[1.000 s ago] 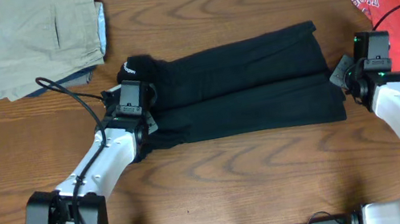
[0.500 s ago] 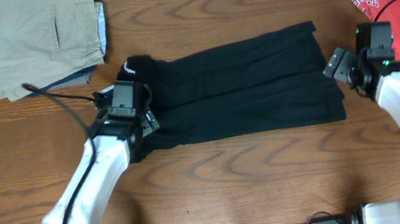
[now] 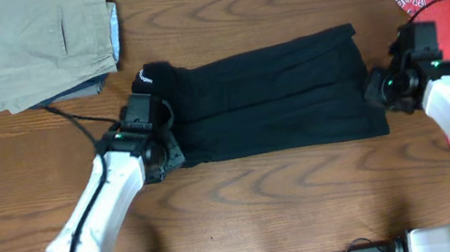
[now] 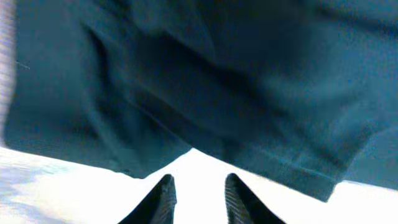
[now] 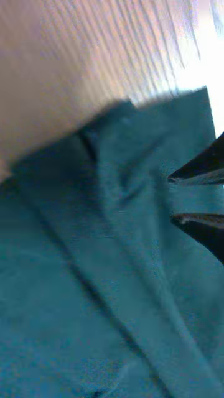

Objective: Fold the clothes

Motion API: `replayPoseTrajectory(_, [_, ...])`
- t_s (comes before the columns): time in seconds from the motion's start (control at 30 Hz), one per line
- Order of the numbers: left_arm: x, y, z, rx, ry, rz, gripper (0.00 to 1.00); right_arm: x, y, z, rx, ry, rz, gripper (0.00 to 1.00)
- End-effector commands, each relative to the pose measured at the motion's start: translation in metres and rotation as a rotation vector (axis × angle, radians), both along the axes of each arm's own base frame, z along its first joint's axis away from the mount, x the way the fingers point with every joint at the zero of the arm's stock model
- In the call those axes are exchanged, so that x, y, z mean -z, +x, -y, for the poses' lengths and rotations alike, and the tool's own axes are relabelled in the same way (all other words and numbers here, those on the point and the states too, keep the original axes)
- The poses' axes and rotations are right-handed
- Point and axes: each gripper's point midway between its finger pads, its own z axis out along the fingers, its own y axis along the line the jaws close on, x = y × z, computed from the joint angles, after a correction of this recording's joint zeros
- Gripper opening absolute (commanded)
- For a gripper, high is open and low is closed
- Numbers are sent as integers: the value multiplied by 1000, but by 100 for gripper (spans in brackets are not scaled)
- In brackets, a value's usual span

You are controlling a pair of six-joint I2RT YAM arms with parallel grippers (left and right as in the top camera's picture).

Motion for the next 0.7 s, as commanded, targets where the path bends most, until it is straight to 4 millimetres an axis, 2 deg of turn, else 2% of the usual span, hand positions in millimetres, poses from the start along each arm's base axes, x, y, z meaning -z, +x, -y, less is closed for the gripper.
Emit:
replayPoseTrajectory(0.0, [13, -9, 9, 19, -51, -79, 27, 17, -13, -16, -36, 43, -36, 13])
replayPoseTrajectory(0.13, [21, -12, 8, 2, -42, -114, 26, 28, -19, -17, 22, 63, -49, 7])
replayPoseTrajectory(0.27, [22, -11, 5, -3, -26, -112, 26, 37, -23, -19, 40, 71, -53, 5])
replayPoseTrajectory(0.47, [23, -6, -19, -58, 47, -95, 26, 42, -25, -20, 41, 72, -49, 4])
replayPoseTrajectory(0.67, [26, -5, -29, -92, 35, -105, 26, 42, -25, -22, 47, 76, -49, 5])
